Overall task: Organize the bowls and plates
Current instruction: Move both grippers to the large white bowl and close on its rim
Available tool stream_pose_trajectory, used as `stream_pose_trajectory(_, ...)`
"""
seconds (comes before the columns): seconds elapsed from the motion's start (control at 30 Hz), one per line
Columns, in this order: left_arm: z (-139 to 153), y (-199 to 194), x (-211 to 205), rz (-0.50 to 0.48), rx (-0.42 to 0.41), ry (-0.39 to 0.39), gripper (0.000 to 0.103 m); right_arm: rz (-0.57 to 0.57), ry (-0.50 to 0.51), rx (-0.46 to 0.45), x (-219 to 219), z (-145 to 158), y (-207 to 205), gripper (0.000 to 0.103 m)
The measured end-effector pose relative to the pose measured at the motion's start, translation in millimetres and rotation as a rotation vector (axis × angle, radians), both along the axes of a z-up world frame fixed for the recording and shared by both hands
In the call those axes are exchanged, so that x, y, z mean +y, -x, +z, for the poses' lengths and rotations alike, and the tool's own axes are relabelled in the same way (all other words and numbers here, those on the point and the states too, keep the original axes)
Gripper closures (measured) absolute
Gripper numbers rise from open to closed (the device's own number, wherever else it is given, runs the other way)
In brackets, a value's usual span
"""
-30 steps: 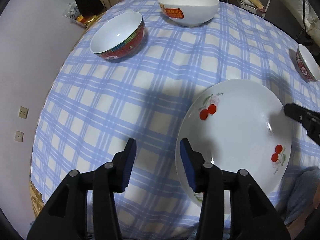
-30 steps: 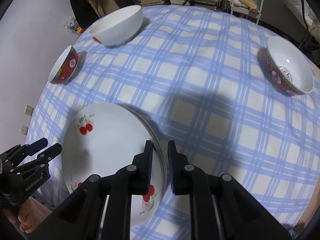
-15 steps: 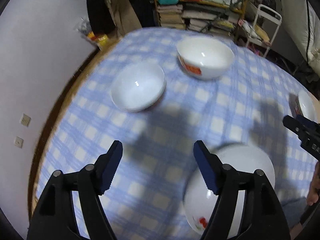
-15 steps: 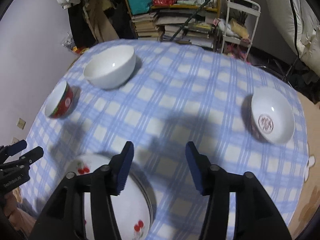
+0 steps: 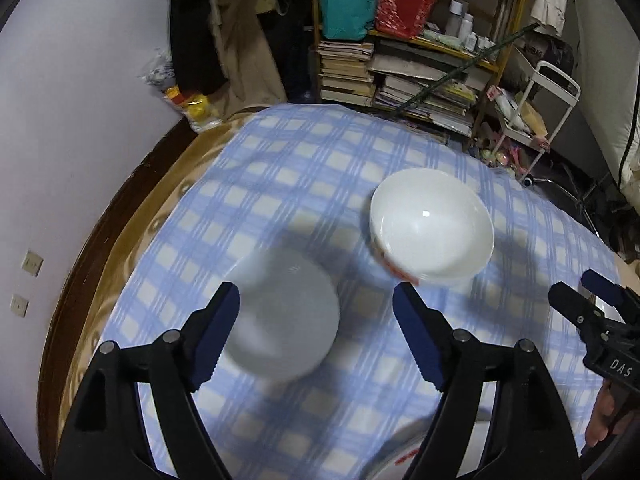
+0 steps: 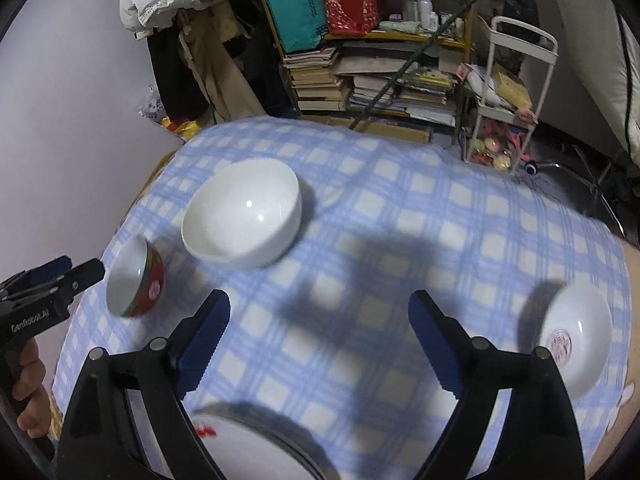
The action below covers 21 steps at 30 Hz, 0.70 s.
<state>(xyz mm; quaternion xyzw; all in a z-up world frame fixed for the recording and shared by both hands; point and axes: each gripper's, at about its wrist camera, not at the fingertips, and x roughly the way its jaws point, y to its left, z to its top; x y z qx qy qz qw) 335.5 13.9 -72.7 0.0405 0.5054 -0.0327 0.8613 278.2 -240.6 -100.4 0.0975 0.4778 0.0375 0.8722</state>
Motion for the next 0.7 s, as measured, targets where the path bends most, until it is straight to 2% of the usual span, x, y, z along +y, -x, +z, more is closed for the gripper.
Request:
stream_pose_trajectory(0.2, -17, -48, -11, -0.024, 0.042, -0.026, 0.025, 0.014, 0.011, -0.002, 10, -8, -40, 0.008)
stream_pose_trajectory(0.3, -33, -65, -13, 0.001, 0.081, -0.023, 0.025, 0.034, 0.038, 0.004, 15, -17, -56, 0.008)
stream_pose_trajectory(0.4, -47, -81, -17, 0.012, 0.144, 0.034, 0.025, 0.027, 0.031, 0.031, 15, -31, -69, 0.008)
stream_pose_trajectory(0.5, -54, -88, -26, 0.002, 0.12, -0.016, 0.025, 0.013, -0.009, 0.043, 10, -42, -79, 0.008)
stream_pose_trajectory(0.57, -61, -94, -33, -0.02, 0.133, -0.036, 0.025, 0.005, -0.019, 0.057, 8, -50, -85, 0.008)
stream_pose_trajectory(0.63, -69, -98, -41, -0.061, 0.173, -0.049, 0.03, -0.002, -0.032, 0.075, 6, -57, -89, 0.008)
stream_pose_trajectory(0.7, -78, -101, -51, -0.098, 0.187, -0.098, 0.042, -0.004, -0.053, 0.092, 4, -63, -93, 0.008)
